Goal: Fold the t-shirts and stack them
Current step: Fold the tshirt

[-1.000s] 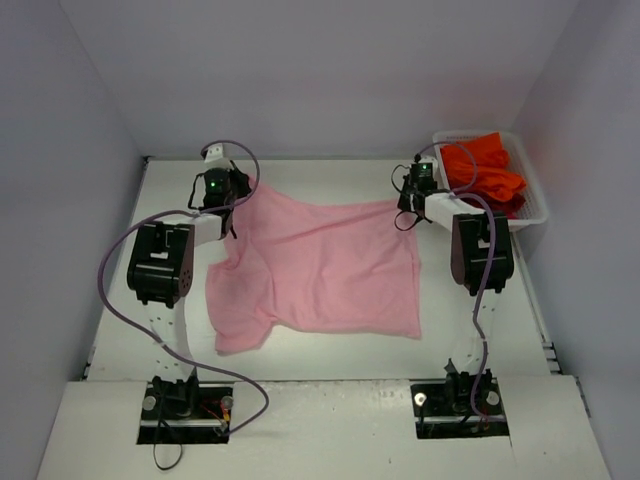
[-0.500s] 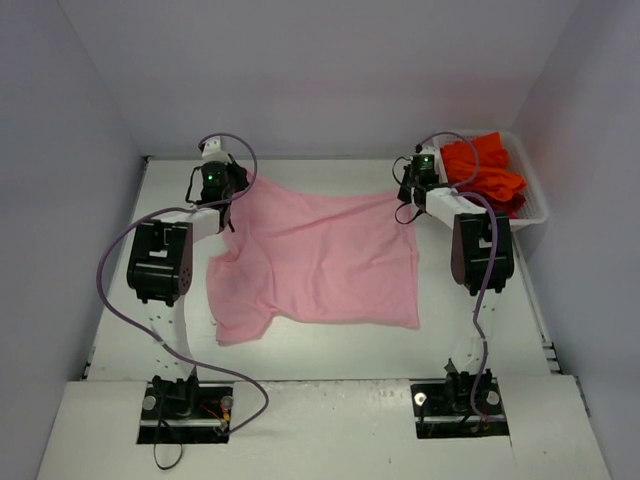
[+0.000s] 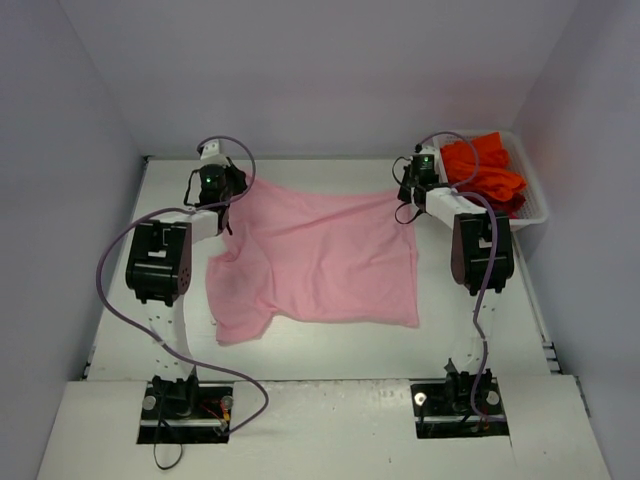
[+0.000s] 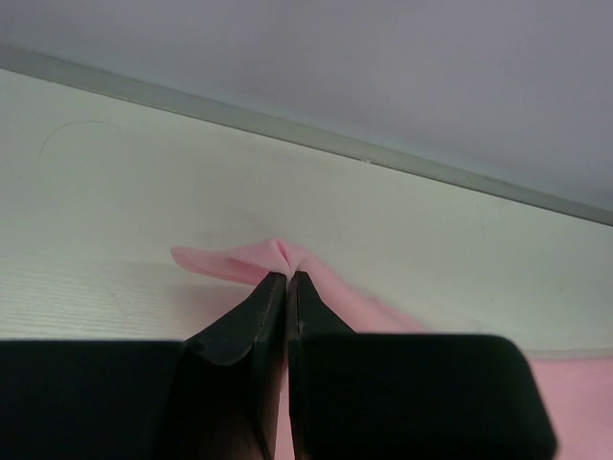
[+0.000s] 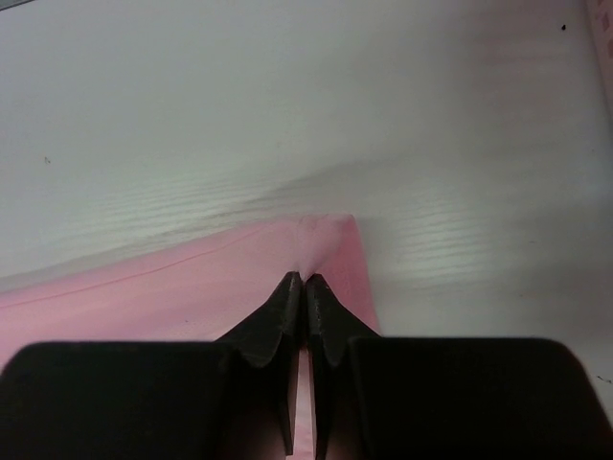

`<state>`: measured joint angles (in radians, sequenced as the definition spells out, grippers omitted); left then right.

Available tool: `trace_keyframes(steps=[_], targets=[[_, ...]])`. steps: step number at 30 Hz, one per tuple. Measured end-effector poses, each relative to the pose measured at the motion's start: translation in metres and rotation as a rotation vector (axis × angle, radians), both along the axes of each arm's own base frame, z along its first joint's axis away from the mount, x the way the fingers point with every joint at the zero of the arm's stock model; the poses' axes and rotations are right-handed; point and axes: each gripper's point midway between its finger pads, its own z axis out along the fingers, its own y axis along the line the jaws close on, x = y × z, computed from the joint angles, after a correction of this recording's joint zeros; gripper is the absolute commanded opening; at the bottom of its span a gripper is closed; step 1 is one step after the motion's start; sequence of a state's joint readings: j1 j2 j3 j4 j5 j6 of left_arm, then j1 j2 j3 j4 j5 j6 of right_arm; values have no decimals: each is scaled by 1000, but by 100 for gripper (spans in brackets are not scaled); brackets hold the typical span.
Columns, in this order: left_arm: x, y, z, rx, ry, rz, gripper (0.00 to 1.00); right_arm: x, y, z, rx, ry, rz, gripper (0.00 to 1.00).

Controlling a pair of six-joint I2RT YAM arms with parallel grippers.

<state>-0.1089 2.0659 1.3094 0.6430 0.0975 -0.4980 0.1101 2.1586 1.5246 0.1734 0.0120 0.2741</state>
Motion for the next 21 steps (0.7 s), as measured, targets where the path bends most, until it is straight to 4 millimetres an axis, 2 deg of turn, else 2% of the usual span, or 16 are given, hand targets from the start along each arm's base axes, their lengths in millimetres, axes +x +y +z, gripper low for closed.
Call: trace_keyframes(steps=[6, 12, 21], targets=[[-11, -1, -1, -4, 9, -10, 0, 0, -1, 2, -9, -3, 7, 0], [-17, 0, 30, -10, -45, -11, 0, -1, -1, 16, -9, -25, 9, 0], [-38, 0, 71, -30, -114, -16, 0, -10, -1, 63, 3, -98, 13, 0]])
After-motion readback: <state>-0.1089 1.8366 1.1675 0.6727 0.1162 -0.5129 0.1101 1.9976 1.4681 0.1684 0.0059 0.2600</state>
